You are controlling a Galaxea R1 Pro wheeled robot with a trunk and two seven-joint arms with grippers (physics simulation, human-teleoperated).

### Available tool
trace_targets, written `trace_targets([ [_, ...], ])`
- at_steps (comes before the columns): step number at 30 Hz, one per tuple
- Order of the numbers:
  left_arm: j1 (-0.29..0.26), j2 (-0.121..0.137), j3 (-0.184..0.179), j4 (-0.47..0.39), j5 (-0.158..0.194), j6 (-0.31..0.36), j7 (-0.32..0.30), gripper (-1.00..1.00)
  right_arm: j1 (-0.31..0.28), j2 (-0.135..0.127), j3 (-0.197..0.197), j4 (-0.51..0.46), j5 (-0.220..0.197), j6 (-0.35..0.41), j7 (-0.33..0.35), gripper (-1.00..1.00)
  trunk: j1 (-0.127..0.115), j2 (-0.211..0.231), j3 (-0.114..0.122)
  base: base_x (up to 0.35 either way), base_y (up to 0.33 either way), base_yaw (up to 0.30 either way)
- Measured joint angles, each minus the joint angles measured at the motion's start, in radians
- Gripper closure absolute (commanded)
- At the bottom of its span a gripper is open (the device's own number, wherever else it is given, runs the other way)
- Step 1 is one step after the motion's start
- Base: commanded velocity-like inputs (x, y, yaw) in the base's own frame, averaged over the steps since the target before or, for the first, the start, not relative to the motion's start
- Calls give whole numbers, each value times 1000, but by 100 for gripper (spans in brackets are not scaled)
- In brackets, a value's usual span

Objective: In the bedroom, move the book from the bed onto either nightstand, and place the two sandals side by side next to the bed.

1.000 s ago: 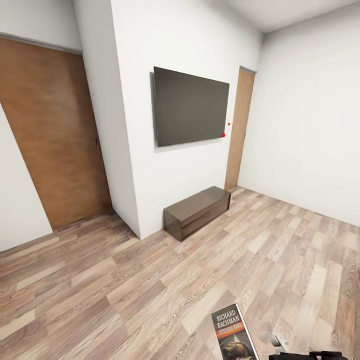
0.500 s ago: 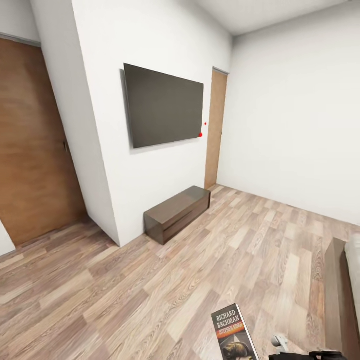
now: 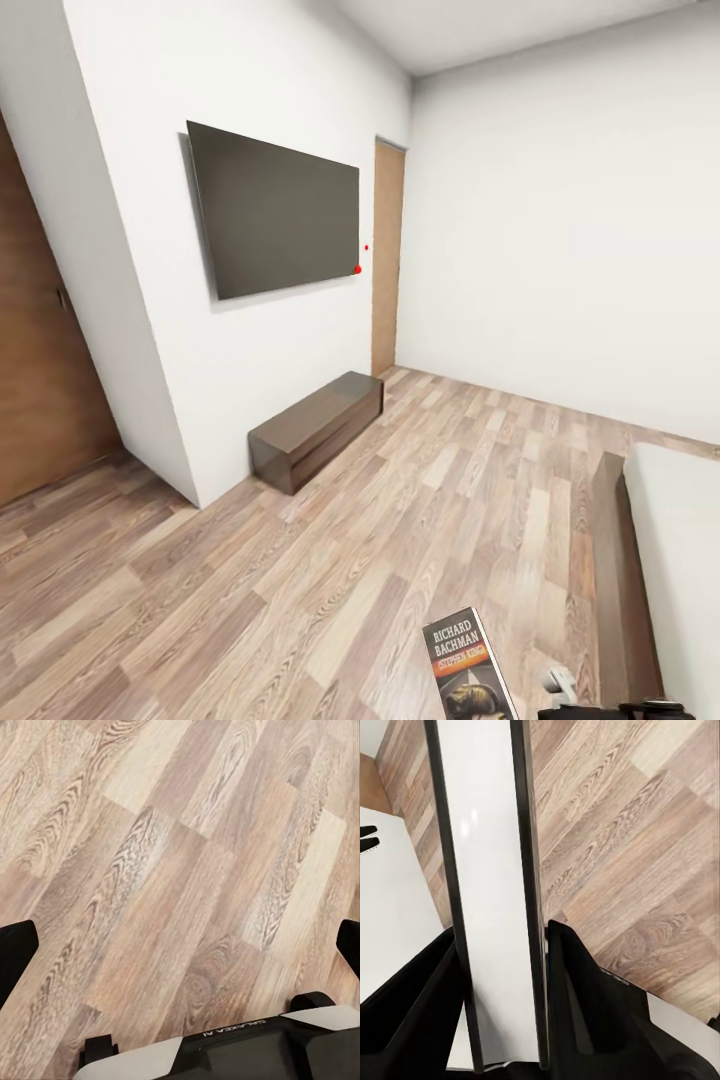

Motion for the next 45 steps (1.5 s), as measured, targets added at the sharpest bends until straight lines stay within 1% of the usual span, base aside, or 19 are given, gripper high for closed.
trace_targets([
  [24,0,0,0,0,-1,0,0,-100,0,0,0,0,0,0,0,100,0,0,0,11,1,-282],
  [29,0,0,0,0,0,0,0,-100,0,0,0,0,0,0,0,100,0,0,0,165,69,-282],
  [35,0,0,0,0,0,0,0,-100,0,0,0,0,0,0,0,100,0,0,0,23,27,-282],
  [45,0,0,0,0,0,0,0,-100,0,0,0,0,0,0,0,100,0,0,0,50,130,-272],
])
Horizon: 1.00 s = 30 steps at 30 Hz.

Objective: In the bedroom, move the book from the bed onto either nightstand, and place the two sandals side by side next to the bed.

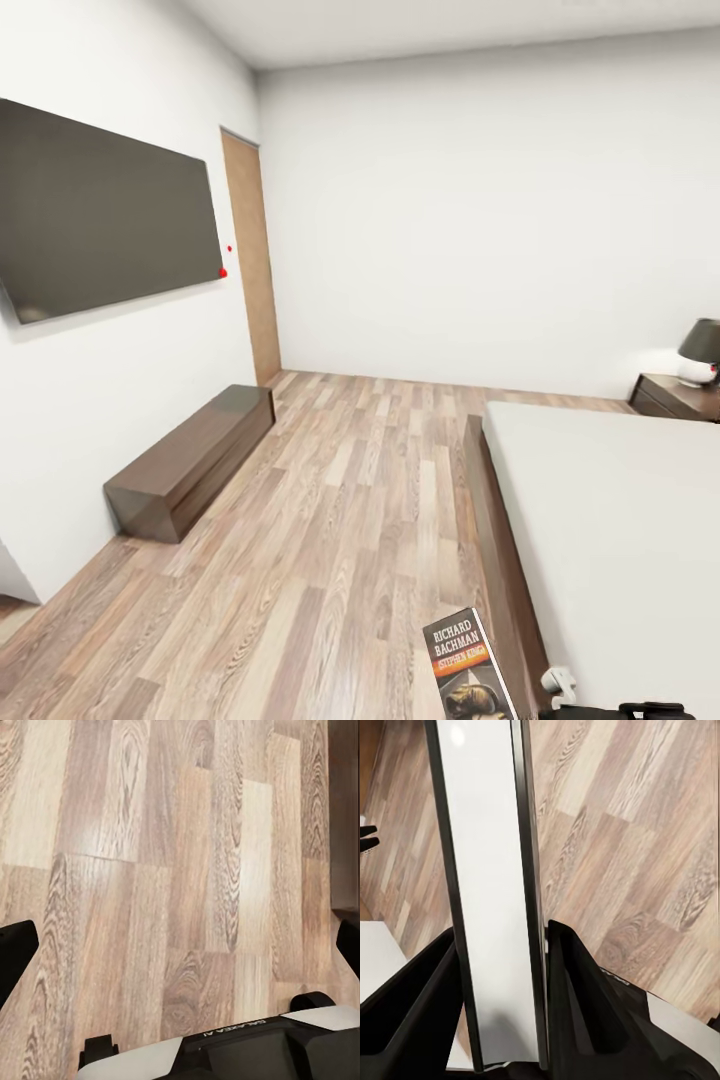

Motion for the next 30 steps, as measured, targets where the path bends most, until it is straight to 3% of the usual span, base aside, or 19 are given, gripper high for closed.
trace_targets([
  [18,0,0,0,0,-1,0,0,-100,0,2,0,0,0,0,-3,100,0,0,0,4,3,-31],
  [30,0,0,0,0,0,0,-1,-100,0,2,0,1,1,-2,-5,100,0,0,0,248,83,0],
])
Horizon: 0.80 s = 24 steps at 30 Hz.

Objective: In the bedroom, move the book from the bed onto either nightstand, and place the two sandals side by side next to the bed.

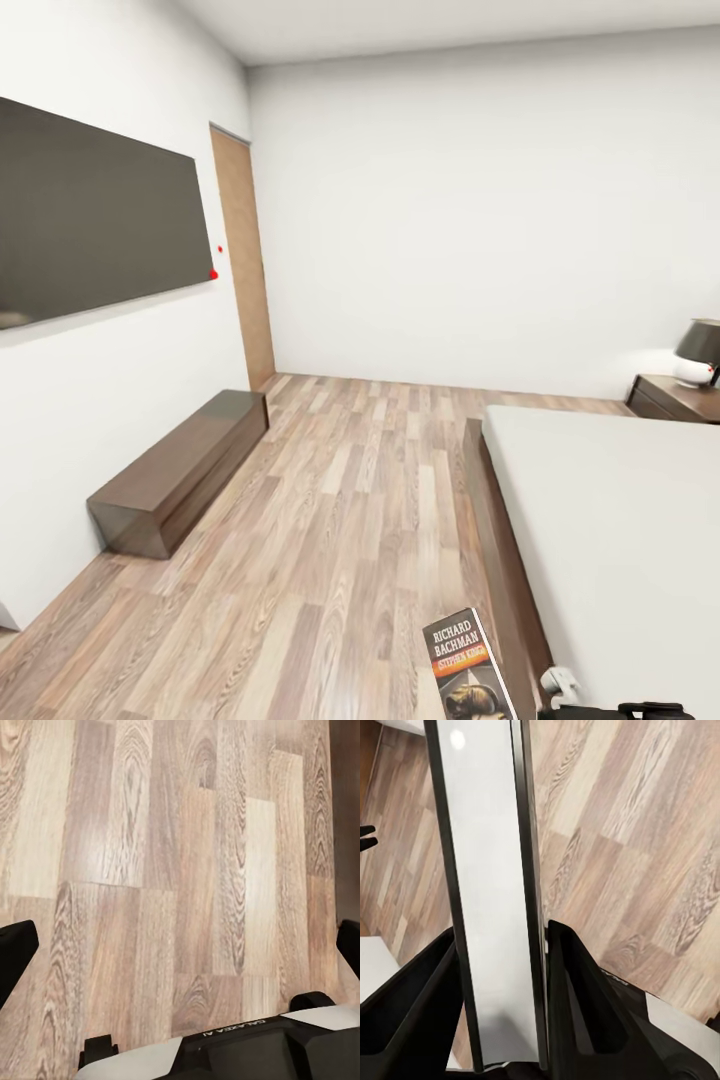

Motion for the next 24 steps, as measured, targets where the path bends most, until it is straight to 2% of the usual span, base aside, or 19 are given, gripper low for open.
trace_targets([
  [5,0,0,0,0,-1,0,0,-100,0,0,0,0,0,0,2,100,0,0,0,193,223,0],
  [9,0,0,0,0,0,0,1,-100,0,-1,-1,0,-1,1,4,100,0,0,0,50,56,-53],
  [24,0,0,0,0,0,0,0,-100,0,-1,-1,-1,-1,0,5,100,0,0,0,4,4,-238],
])
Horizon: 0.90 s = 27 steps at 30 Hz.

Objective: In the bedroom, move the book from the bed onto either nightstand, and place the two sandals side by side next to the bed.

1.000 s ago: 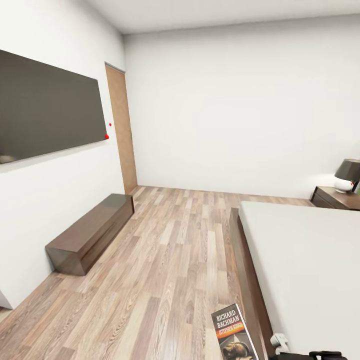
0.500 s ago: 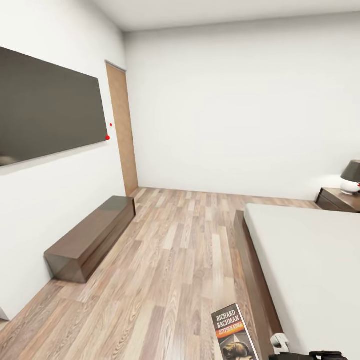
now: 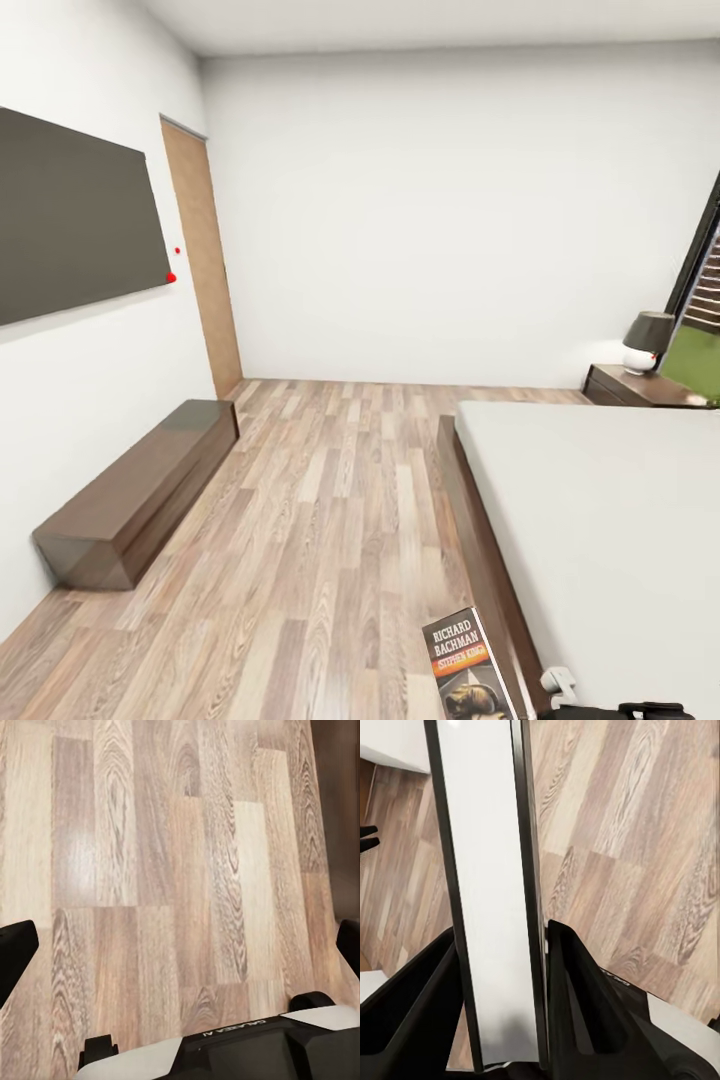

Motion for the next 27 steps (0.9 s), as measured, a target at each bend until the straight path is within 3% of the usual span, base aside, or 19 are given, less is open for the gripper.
trace_targets([
  [27,0,0,0,0,0,0,0,-100,0,-1,0,0,0,0,-1,100,0,0,0,0,0,-13],
])
